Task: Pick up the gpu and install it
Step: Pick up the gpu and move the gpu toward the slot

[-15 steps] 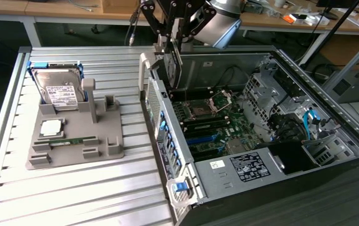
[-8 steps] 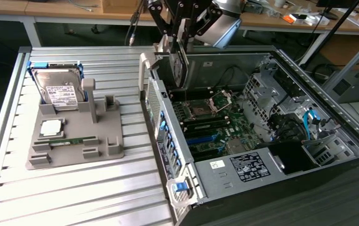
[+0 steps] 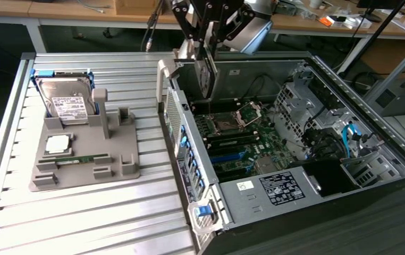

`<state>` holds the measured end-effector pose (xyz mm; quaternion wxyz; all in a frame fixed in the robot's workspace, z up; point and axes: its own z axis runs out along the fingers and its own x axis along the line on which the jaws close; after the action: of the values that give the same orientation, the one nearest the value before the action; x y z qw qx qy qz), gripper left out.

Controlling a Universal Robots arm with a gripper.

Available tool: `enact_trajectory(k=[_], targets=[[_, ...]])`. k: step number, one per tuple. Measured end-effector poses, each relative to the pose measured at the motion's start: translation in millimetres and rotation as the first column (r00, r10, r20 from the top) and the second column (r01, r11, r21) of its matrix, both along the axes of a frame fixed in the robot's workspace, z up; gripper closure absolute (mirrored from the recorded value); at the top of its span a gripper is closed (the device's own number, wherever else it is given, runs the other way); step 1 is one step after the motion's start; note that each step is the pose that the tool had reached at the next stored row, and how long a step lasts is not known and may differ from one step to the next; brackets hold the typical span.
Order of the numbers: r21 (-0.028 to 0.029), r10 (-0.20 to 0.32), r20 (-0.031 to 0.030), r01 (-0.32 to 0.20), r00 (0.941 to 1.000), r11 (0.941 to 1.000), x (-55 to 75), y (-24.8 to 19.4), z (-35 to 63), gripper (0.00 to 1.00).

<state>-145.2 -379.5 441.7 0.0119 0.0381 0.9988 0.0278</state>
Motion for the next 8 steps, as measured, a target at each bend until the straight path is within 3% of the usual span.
enact_trajectory(k=[8], targets=[[0.0,0.0,0.0001,0.0,1.0,1.0,5.4,0.0,-0.2,0.73]])
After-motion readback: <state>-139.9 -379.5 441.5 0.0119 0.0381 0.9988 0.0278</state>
